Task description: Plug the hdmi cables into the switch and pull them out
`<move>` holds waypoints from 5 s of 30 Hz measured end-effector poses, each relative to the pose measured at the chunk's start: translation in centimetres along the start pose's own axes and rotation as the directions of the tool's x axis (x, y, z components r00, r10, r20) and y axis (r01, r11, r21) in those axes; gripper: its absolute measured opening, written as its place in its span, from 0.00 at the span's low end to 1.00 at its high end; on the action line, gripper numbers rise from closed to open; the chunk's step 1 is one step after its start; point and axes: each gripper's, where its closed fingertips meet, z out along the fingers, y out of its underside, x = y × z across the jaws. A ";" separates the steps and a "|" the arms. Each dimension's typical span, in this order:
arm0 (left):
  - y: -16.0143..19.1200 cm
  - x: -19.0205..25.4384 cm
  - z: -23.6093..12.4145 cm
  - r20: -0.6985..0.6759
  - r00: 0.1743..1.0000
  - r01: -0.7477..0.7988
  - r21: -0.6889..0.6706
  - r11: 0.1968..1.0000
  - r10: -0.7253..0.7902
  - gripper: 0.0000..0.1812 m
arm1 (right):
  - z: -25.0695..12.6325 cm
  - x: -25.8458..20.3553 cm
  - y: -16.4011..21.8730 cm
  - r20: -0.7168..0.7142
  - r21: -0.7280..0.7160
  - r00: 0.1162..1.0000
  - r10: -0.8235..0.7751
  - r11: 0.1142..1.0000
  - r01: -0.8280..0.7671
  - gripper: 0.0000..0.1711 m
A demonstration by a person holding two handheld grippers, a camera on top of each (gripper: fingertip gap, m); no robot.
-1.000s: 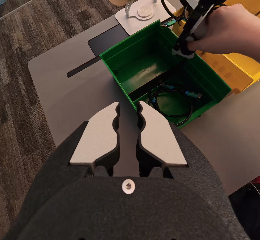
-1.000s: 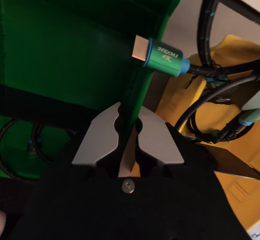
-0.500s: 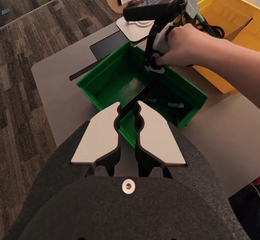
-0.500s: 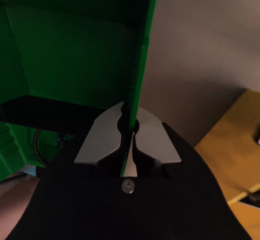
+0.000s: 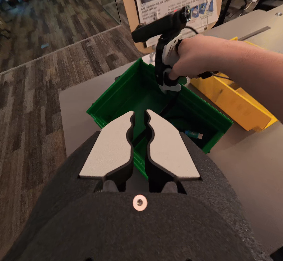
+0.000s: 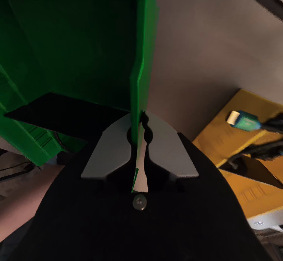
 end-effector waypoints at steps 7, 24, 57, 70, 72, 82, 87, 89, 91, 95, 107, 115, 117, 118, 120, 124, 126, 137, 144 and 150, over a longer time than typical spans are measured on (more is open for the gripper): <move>-3.2 2.8 -1.7 -0.053 0.998 0.046 0.159 0.986 -0.038 0.04 | -6.5 1.9 2.9 0.076 -0.038 0.997 0.024 0.999 -0.021 0.03; -2.5 13.7 0.7 -0.370 0.928 -0.036 0.009 0.999 0.037 0.22 | -18.5 41.1 32.0 0.122 0.116 0.749 0.652 0.740 -0.663 0.04; 7.7 25.8 20.5 -0.325 0.946 -0.271 -0.790 0.550 -0.001 0.21 | 1.8 53.4 27.7 0.352 0.369 0.820 0.452 0.738 -0.565 0.12; 10.4 13.7 19.7 -0.137 0.930 -0.278 -0.871 0.405 0.342 0.15 | 0.9 52.1 30.2 0.373 0.359 0.871 0.318 0.817 -0.452 0.13; 10.8 12.5 19.3 -0.112 0.956 -0.228 -0.867 0.442 0.272 0.12 | 0.9 52.0 30.2 0.388 0.359 0.869 0.308 0.818 -0.450 0.14; 14.3 5.3 14.7 0.043 0.998 0.018 -0.866 0.499 0.038 0.10 | 1.2 52.4 29.8 0.393 0.335 0.849 0.353 0.805 -0.489 0.13; 16.3 1.7 12.1 0.164 0.964 0.253 -0.802 0.541 -0.208 0.08 | 1.4 52.3 29.5 0.442 0.336 0.831 0.338 0.796 -0.503 0.14; 16.8 0.6 11.5 0.200 0.925 0.354 -0.761 0.543 -0.323 0.07 | 1.8 52.3 29.2 0.455 0.323 0.823 0.340 0.798 -0.508 0.15; 17.4 -1.0 10.9 0.240 0.895 0.425 -0.713 0.558 -0.376 0.06 | 1.8 52.2 29.1 0.463 0.320 0.818 0.341 0.797 -0.513 0.16; 18.4 -4.3 9.6 0.334 0.853 0.518 -0.626 0.582 -0.401 0.07 | 1.8 52.2 29.1 0.463 0.321 0.820 0.337 0.798 -0.509 0.16; 22.4 -2.8 6.9 0.317 0.875 0.460 -0.781 0.423 -0.367 0.05 | 1.9 50.7 31.6 0.552 0.224 0.766 0.328 0.827 -0.516 0.20; 22.1 -2.0 7.3 0.345 0.829 0.521 -0.764 0.380 -0.441 0.03 | 1.8 50.7 28.8 0.582 0.222 0.724 0.371 0.784 -0.580 0.20; 22.1 -1.7 7.4 0.350 0.826 0.525 -0.761 0.380 -0.442 0.03 | 2.0 50.4 28.6 0.558 0.214 0.740 0.375 0.797 -0.565 0.19; 22.0 -1.4 7.5 0.349 0.823 0.528 -0.759 0.380 -0.448 0.03 | 2.0 50.3 28.6 0.548 0.211 0.747 0.377 0.802 -0.559 0.19; 22.0 -1.0 7.6 0.345 0.827 0.523 -0.762 0.382 -0.444 0.03 | 2.1 50.2 28.6 0.538 0.198 0.743 0.398 0.797 -0.570 0.18; 21.8 -0.3 7.8 0.331 0.836 0.506 -0.773 0.382 -0.437 0.03 | 2.2 50.2 28.7 0.497 0.192 0.758 0.423 0.798 -0.572 0.16; 21.9 -0.3 7.8 0.328 0.837 0.503 -0.775 0.382 -0.437 0.03 | 2.3 50.2 28.6 0.479 0.189 0.766 0.430 0.801 -0.568 0.15; 22.9 0.1 8.6 0.263 0.860 0.447 -0.800 0.399 -0.437 0.03 | 2.5 48.7 27.1 0.454 0.176 0.781 0.429 0.816 -0.551 0.14; 21.8 -0.2 8.6 0.218 0.865 0.437 -0.771 0.464 -0.452 0.05 | 1.2 49.1 26.7 0.496 0.233 0.781 0.380 0.807 -0.542 0.15; 15.1 -2.3 7.2 0.133 0.891 0.424 -0.588 0.689 -0.434 0.13 | -5.8 51.2 25.3 0.547 0.524 0.788 0.283 0.618 -0.586 0.10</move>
